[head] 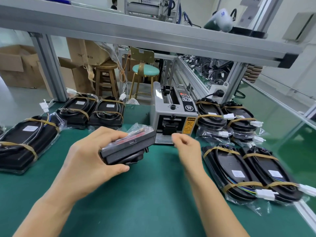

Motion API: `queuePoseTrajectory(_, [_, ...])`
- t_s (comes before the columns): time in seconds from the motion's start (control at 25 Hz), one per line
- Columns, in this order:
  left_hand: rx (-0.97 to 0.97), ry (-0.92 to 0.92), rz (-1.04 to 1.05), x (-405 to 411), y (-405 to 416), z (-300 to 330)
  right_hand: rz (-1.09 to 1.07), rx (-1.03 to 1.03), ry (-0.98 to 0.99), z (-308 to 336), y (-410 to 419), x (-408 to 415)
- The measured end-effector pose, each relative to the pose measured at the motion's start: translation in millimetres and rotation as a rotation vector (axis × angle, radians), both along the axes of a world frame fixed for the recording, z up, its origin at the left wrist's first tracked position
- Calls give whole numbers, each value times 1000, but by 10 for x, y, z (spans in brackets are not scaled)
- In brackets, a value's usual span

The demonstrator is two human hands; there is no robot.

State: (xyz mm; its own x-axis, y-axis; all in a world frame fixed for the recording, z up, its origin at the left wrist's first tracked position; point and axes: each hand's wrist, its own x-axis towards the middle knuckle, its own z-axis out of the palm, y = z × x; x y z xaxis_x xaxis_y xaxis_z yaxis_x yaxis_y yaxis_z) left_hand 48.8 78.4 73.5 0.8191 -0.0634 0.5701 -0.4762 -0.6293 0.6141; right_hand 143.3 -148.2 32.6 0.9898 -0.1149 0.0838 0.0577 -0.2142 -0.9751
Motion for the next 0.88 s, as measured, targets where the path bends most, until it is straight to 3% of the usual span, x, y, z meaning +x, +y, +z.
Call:
queuePoseTrajectory(0.16, [57, 11, 73, -4, -106, 4, -262, 40, -15, 144, 83, 208])
queuePoseTrajectory(0.36, [114, 20, 143, -18, -175, 22, -332, 12, 87, 229, 214, 362])
queuePoseTrajectory(0.64, [120, 18, 156, -29, -192, 21, -455, 193, 170, 145, 307, 502])
queuePoseTrajectory(0.76, [114, 6, 160, -34, -202, 26, -435, 346, 228, 180, 342, 508])
queuePoseTrajectory(0.88, [89, 4, 178, -42, -205, 24, -268, 463, 269, 323, 252, 275])
